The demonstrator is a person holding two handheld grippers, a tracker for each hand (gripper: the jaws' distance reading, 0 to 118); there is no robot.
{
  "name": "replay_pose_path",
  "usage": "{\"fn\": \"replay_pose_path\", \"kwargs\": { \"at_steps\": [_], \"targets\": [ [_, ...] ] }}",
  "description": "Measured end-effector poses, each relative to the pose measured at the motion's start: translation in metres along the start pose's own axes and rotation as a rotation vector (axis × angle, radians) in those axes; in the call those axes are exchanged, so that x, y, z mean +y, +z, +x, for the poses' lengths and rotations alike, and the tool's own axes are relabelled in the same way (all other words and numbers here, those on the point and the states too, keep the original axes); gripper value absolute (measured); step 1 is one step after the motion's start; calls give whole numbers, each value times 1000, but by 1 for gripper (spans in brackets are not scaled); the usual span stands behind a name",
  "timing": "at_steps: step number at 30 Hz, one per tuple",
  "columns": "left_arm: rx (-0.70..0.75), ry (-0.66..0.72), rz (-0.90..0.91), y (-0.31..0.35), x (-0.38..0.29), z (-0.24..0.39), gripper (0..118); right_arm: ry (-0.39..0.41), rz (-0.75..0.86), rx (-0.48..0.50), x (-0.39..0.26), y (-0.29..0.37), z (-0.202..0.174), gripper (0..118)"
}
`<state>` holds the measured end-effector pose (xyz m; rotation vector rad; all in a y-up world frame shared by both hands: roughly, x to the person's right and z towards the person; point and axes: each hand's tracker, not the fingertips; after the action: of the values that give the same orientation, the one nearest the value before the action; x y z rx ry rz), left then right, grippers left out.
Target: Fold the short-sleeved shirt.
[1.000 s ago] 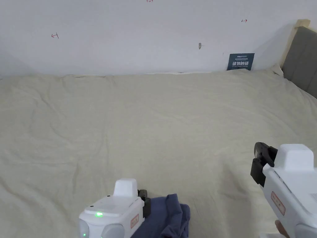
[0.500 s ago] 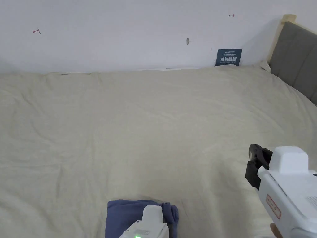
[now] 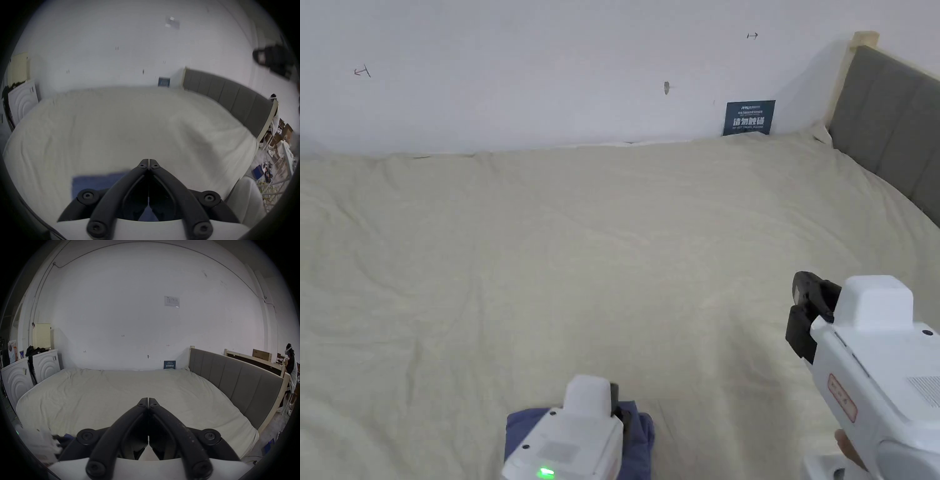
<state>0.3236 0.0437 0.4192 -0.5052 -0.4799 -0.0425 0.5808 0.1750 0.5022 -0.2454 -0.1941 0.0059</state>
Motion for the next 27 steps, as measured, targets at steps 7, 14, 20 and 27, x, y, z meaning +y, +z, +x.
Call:
{"fn": "replay_pose_path", "kwargs": {
  "at_steps": [7, 14, 20, 27],
  "targets": [
    [116, -99, 247, 68, 77, -41, 0, -4, 84, 18, 18, 6, -22, 1],
    [282, -121, 402, 112, 115, -86, 0, 21, 143, 27, 30, 12, -45, 1],
    [382, -112, 435, 131, 114, -124, 0, 49, 166, 30, 34, 13, -60, 1],
    [440, -50, 414, 142, 101, -150, 0, 65, 175, 34, 34, 11, -68, 1]
  ]
}}
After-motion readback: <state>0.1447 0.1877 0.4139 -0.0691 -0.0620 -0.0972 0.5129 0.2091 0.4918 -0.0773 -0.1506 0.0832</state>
